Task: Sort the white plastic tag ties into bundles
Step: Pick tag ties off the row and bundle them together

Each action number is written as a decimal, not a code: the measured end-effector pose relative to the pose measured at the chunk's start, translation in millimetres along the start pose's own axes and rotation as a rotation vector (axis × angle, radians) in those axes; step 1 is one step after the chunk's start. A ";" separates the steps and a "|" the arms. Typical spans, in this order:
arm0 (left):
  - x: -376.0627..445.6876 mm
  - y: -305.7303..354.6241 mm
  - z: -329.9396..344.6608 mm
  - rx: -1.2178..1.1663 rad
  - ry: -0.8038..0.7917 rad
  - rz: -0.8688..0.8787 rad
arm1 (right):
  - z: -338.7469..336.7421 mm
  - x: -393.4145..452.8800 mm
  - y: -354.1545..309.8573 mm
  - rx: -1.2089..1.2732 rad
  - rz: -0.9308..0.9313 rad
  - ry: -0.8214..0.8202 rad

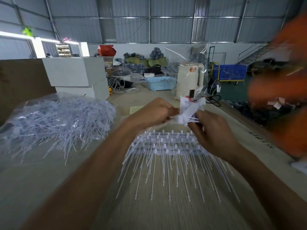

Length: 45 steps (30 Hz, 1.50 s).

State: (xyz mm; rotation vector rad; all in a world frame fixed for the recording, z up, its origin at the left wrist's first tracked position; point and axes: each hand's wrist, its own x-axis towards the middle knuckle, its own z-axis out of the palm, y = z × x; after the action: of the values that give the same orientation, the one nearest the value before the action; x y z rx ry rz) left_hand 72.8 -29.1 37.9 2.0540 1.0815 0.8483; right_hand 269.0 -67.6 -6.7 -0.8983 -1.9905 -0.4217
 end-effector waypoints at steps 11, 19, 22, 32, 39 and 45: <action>5.7 3.2 7.5 0.289 0.152 0.110 | 29.2 -6.4 -3.3 0.690 0.691 -0.017; -3.2 18.7 -2.9 0.264 0.080 0.231 | 13.7 -8.7 38.8 0.911 0.905 0.133; -5.7 11.5 -4.5 0.306 -0.054 0.156 | 25.4 -10.5 21.6 0.973 0.797 -0.045; -7.0 4.4 -16.2 0.194 -0.112 0.151 | 25.4 -9.9 4.4 0.981 0.716 -0.144; -3.7 7.0 -16.9 0.152 0.063 0.168 | 28.0 -5.9 -2.5 1.108 0.776 -0.102; -5.9 13.9 -9.9 0.190 0.119 0.225 | 27.3 -2.1 -9.3 1.254 0.787 -0.090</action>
State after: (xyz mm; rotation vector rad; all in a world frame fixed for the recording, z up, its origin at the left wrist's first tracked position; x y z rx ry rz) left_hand 68.5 -38.0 53.1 2.3420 1.0402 1.0244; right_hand 246.9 -58.7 -23.0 -0.7273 -1.3600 1.1928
